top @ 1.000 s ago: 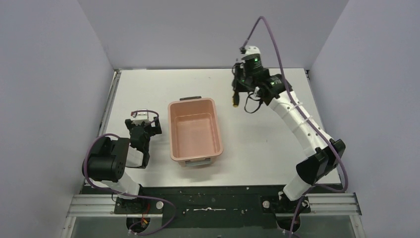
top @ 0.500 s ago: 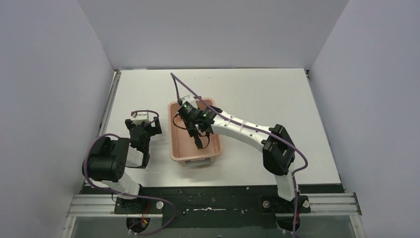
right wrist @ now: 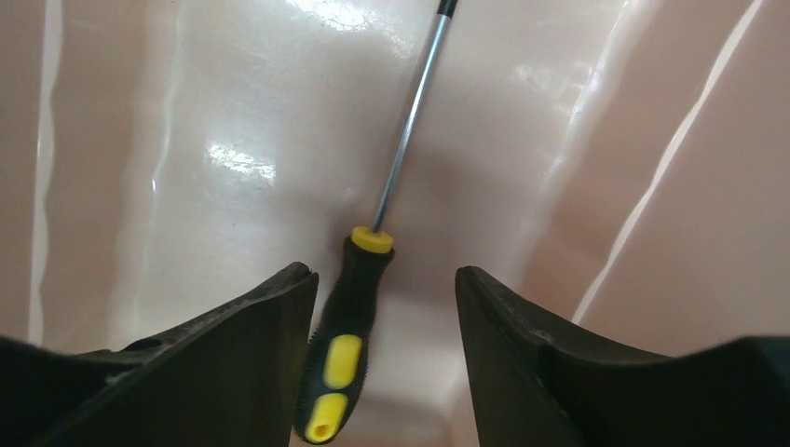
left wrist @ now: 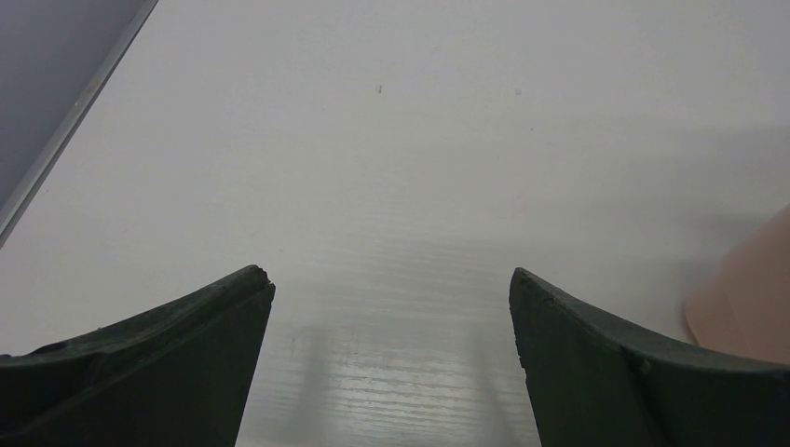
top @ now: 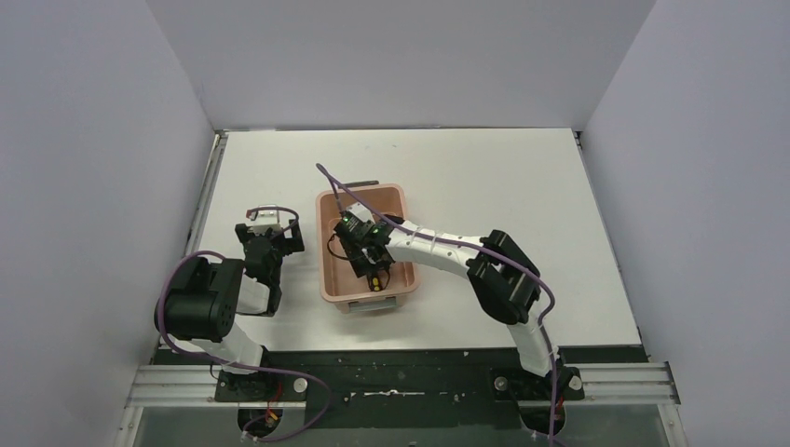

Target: Put the screwdriver in the bin

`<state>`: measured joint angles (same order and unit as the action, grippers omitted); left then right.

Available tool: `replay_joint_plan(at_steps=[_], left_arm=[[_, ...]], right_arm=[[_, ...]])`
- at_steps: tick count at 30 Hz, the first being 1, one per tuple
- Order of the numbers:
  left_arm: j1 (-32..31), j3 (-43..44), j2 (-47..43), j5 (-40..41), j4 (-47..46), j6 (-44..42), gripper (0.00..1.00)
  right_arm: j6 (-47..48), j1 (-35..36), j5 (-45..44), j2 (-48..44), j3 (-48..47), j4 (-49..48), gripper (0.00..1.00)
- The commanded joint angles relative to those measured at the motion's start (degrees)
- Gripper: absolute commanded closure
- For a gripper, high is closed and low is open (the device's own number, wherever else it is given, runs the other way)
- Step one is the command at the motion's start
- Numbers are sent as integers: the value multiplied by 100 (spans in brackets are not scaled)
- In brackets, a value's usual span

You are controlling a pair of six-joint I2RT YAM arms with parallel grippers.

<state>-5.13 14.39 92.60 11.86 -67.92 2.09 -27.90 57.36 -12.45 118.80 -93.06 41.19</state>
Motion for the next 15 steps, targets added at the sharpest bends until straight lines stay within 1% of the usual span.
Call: replay_joint_plan(at_steps=[1,5,7,8,9,11,12,15], left_arm=[[29,11,-35,-70,-143,-52,3],[29,11,-40,-70,-144,-55,3],[29,11,-36,-70,-148,-59,3],[29,11,-33,-70,-143,-53,3],[29,15,-39,-70,-144,-51,3],[29,11,-38,-70,-144,-55,3],[29,11,-40,-72,-143,-55,3],[34,11,-38,-74,-147,-59,3]], right_arm=[[-14,3,-384,-317,-300,-70,42],[176,13,-479,-705,-648,-30,40],[310,8,-476,-927,-782,-71,37],[385,5,-496,-1046,-822,-92,34],[455,-10,-525,-1168,-852,-120,29],[607,-70,-585,-1423,-849,-192,3],[675,-127,-634,-1577,-799,-259,0],[914,-406,-720,-2129,-379,-579,0]])
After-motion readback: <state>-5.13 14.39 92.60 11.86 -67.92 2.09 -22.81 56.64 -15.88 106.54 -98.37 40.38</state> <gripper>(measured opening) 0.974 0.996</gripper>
